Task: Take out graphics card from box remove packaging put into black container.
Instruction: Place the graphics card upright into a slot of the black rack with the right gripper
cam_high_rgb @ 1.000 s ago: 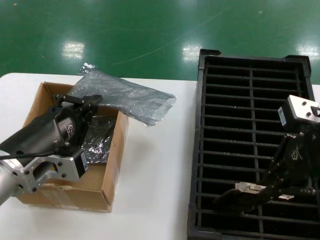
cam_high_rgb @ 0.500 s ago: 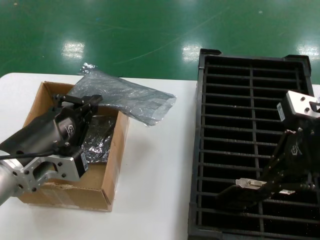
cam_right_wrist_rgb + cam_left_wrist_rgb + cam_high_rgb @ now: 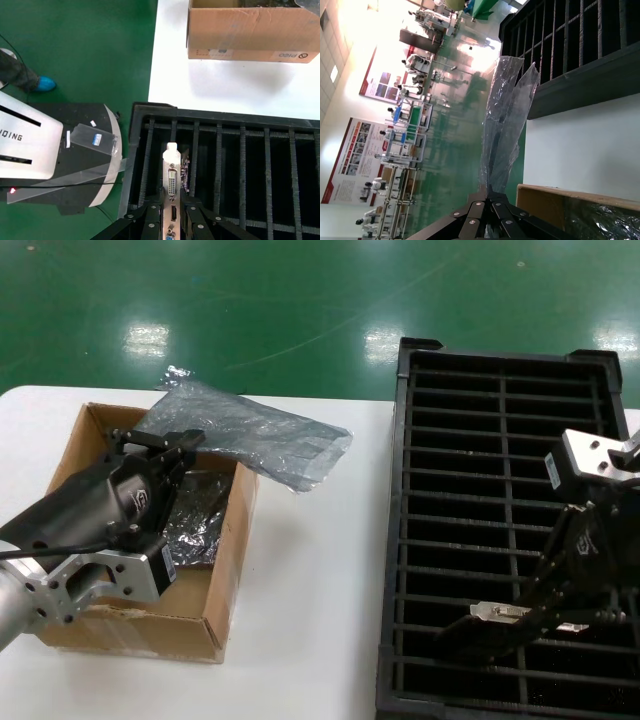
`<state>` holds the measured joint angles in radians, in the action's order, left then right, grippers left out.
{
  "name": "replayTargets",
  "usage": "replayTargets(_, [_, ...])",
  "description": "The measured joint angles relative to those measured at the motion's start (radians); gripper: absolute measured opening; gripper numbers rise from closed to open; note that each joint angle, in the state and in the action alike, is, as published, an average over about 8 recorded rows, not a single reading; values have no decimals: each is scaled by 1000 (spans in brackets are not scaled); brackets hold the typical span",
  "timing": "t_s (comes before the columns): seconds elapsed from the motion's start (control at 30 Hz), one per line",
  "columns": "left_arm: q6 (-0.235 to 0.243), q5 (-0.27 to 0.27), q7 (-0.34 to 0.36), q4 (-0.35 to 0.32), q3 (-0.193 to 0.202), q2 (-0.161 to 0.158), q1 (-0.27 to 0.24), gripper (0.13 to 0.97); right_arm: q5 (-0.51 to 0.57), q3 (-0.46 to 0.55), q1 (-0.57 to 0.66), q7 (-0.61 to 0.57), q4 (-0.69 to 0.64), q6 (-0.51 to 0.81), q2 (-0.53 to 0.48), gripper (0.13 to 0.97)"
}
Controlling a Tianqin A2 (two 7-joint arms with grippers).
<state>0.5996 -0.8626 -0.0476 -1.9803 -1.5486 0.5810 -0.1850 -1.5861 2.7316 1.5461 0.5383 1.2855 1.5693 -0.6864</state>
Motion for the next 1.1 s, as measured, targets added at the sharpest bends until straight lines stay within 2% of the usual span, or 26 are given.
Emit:
replayTargets(0.5, [0,0,0,0,0,0,0,139,48,-10,-20,-36,-67,0,65,185])
replayTargets(0.97, [0,0,0,0,0,0,0,139,49,-21,-39,-68,-113,0,93,185])
replayTargets(1.1, [0,0,0,0,0,0,0,139,49,-24,-41,-71,-112,0,93,266])
